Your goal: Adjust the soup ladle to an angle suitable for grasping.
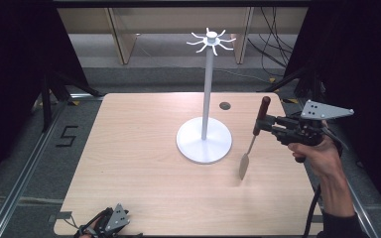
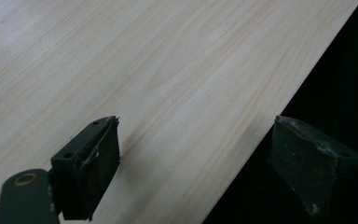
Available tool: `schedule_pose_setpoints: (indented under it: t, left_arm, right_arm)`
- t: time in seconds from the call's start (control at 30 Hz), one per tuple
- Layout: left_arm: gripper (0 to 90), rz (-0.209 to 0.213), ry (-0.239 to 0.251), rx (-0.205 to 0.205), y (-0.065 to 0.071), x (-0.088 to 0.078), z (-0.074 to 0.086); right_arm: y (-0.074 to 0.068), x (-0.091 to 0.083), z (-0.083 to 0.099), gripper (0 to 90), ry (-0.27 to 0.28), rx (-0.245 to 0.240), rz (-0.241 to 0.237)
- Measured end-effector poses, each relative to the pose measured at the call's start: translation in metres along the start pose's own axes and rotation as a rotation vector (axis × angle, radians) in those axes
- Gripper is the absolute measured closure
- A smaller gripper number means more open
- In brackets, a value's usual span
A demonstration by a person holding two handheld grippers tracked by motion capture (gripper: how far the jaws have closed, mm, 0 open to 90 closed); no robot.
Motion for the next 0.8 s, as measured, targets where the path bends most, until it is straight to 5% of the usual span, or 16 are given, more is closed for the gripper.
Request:
schedule_pose_setpoints:
  t: [0.8]
  left_arm:
    - [15.3,0.001,0.005,-0.005,0.0,0.0,0.0]
  right_arm:
    - [0.014,0.036,-0.066,74.1,0.045,-0.01,0.093]
Point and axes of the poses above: each handheld gripper's, and its own axes: x roughly forward along the jaws, z roughly out of its underside, y roughly to its right, the point moved 7 cm from there along x, roughly forward along the jaws, and after that the axes turned 1 degree about y, right-handed, at the moved point
